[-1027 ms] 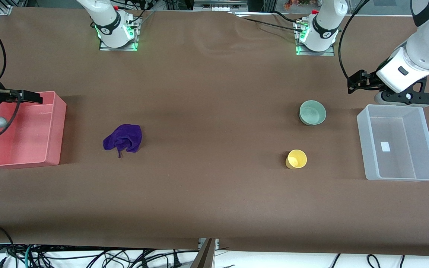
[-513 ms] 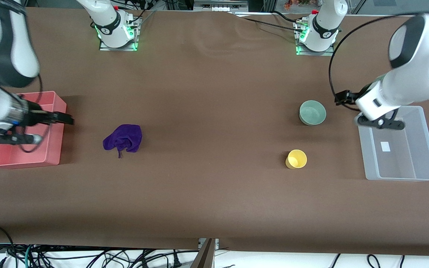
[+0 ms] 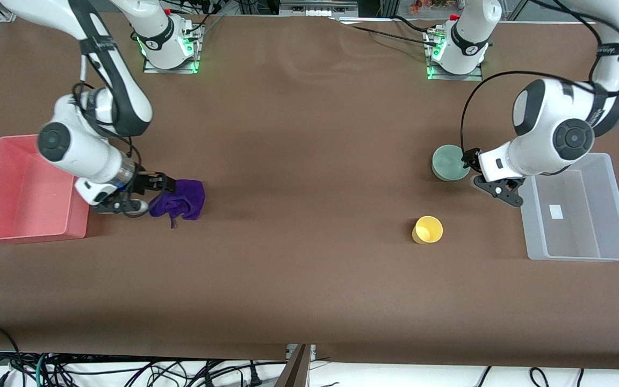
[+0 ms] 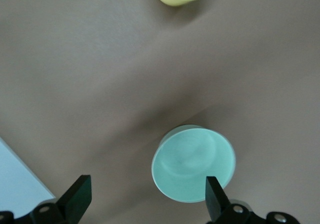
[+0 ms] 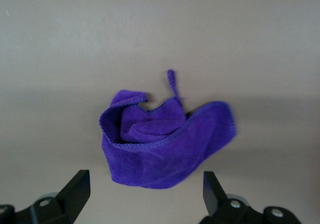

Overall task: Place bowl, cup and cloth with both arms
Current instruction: 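Grasp the cloth with the right gripper while the left gripper grasps the bowl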

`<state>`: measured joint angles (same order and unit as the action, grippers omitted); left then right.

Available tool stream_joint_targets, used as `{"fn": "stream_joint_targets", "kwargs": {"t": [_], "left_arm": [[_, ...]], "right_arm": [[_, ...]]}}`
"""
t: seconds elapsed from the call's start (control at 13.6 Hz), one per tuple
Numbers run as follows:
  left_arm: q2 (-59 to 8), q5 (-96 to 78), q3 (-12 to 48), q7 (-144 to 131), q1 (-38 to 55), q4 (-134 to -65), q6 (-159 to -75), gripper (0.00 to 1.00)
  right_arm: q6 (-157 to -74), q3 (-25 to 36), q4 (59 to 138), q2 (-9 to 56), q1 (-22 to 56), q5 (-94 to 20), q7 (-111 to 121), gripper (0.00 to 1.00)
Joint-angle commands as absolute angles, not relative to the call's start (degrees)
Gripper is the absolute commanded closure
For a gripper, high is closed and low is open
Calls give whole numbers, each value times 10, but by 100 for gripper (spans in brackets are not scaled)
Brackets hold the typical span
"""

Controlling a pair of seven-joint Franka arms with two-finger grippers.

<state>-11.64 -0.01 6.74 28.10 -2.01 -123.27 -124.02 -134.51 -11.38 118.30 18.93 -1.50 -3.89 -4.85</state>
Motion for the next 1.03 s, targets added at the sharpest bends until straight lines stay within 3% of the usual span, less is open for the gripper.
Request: {"fn": "stream_joint_targets", "kwargs": {"t": [0.0, 0.07, 0.22, 0.29, 0.37, 0.44, 0.51, 0.59, 0.66, 0.81, 0.95], "left_arm": [[-119, 11, 70, 328, -22, -1301, -1322, 1], [-125, 16, 71, 336, -21, -1316, -1346, 3], [-144, 49, 71, 353, -17, -1337, -1394, 15], [-156, 58, 71, 357, -17, -1340, -1413, 19], [-166, 59, 71, 359, -17, -1340, -1421, 30], [-173, 59, 72, 366, -16, -1340, -1426, 57], [-174, 59, 71, 370, -14, -1340, -1433, 75], [-179, 59, 72, 372, -14, -1339, -1434, 82], [-181, 59, 72, 372, -14, -1339, -1437, 97], [-178, 59, 72, 374, -15, -1339, -1439, 100], [-168, 59, 73, 384, -16, -1333, -1433, 100]], "right_arm": [[-1413, -116, 1213, 216, -1, -37, -46, 0], [-1437, -116, 1222, 224, 3, -36, -40, 0], [-1453, -115, 1223, 237, 4, -36, -31, 0], [-1462, -116, 1223, 243, 4, -36, -26, 9], [-1464, -116, 1224, 243, 4, -36, -17, 60], [-1461, -116, 1224, 243, 4, -36, -16, 96], [-1459, -116, 1223, 243, 4, -36, -15, 100], [-1457, -116, 1223, 242, 4, -36, -13, 100], [-1453, -116, 1220, 241, 3, -36, -12, 100], [-1451, -115, 1211, 232, 1, -36, 5, 100], [-1398, -109, 1182, 219, -5, -36, 31, 100]]}}
